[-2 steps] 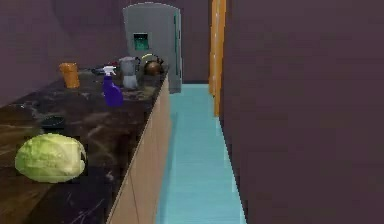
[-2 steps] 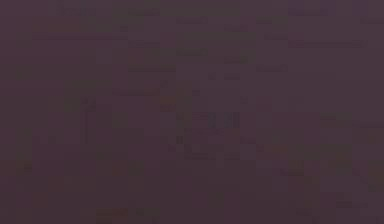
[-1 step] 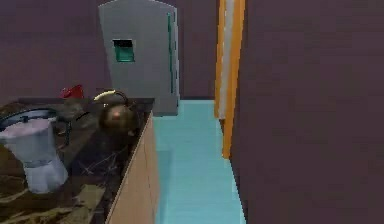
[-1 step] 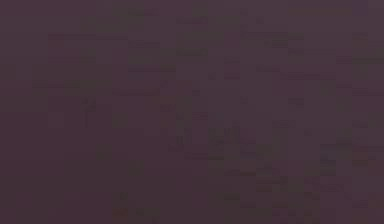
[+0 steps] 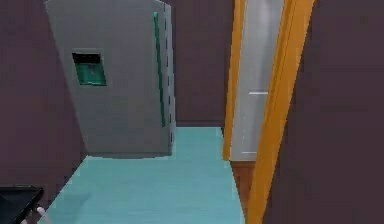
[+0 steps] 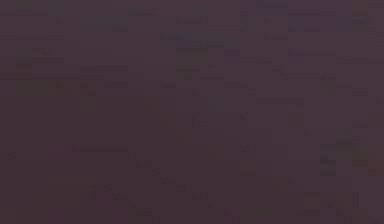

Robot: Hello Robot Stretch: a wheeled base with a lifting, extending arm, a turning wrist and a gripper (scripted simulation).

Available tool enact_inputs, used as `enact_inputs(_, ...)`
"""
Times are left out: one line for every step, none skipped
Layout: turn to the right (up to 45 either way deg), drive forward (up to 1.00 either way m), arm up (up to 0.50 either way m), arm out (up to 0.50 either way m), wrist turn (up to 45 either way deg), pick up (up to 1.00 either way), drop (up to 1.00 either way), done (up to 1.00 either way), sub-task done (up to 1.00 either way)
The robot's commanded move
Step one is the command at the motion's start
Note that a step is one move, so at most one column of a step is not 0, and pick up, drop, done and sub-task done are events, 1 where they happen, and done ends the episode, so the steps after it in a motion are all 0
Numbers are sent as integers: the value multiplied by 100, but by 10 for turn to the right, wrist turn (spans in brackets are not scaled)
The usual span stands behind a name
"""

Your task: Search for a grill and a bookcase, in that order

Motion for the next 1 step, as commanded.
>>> enact_inputs(0, 30, 0, 0, 0, 0, 0, 0, 0)
